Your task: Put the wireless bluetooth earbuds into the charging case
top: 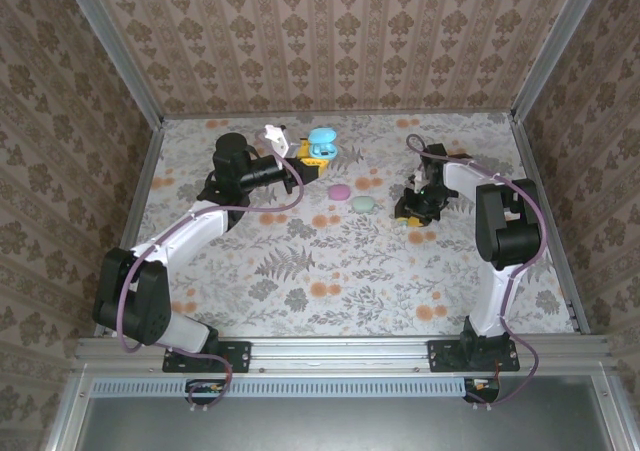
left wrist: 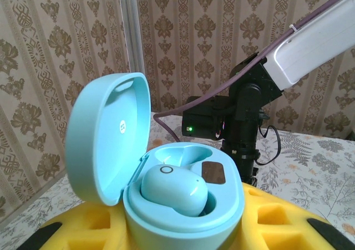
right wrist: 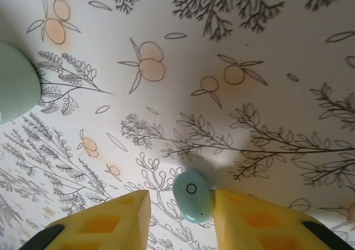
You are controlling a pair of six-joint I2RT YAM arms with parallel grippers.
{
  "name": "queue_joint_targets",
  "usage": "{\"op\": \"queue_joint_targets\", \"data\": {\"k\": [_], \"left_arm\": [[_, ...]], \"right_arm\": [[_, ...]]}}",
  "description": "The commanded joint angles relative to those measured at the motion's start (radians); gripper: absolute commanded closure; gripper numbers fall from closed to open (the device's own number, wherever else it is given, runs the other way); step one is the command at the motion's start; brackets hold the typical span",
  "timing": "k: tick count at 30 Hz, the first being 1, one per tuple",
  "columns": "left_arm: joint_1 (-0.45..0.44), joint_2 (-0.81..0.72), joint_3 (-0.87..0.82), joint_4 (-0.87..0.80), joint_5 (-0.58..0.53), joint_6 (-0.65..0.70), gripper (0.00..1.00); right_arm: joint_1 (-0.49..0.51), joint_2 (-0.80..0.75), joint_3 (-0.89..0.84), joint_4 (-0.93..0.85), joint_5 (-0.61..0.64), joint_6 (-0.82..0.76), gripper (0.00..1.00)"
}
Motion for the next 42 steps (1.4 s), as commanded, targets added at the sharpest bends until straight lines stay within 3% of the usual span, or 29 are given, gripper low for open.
{"op": "queue_joint_targets", "data": {"k": [1, 13, 34, 42], "left_arm": [[0.006, 0.006, 0.030, 0.005, 0.007, 0.015, 0.74], [0.005, 0.002, 0.028, 0.003, 0.010, 0.015, 0.74], [0.005, -0.017, 0.018, 0.001, 0.001, 0.012, 0.74], [0.004, -0.018, 0.017, 0.001, -0.001, 0.013, 0.74]], "right_arm": [[0.015, -0.021, 0.023, -0.015, -0.042, 0.008, 0.63], [0.050, -0.026, 0.055, -0.064, 0.026, -0.017, 0.62], [0.177, 0.116, 0.256, -0.305, 0.302, -0.290, 0.63], [0.197, 0.153, 0.287, -0.339, 0.293, -0.380, 0.63]]}}
